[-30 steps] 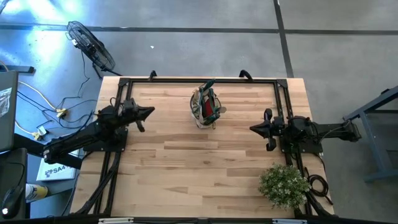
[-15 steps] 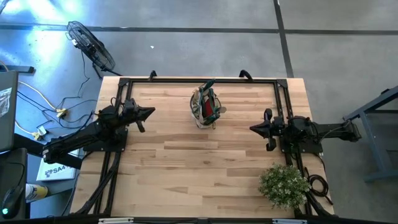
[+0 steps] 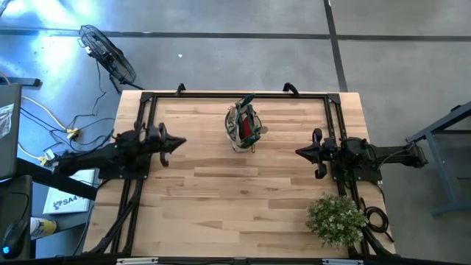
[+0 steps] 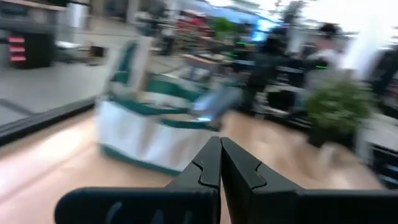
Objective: Pick & Place Garden tools in Gardening bag
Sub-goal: Return to Home Position
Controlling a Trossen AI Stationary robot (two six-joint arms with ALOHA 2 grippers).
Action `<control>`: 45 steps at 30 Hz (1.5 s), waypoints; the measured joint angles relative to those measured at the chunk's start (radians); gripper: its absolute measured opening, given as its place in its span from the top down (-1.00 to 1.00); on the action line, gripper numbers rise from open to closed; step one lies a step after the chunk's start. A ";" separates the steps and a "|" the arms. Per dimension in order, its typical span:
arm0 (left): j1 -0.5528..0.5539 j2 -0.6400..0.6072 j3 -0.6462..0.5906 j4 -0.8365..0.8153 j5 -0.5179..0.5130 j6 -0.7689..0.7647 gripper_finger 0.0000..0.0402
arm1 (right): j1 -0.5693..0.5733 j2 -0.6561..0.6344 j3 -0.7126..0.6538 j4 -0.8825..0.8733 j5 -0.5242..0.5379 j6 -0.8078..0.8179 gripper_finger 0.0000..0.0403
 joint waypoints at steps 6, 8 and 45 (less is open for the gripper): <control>-0.148 0.000 0.000 -0.006 0.058 0.000 1.00 | 0.000 0.000 0.000 0.000 0.000 0.000 0.98; -0.181 0.000 0.000 -0.006 0.068 0.000 1.00 | 0.000 0.000 0.000 0.000 0.000 0.000 0.98; -0.221 0.000 0.000 -0.006 0.072 0.000 1.00 | 0.000 0.000 0.000 0.000 0.000 0.000 0.98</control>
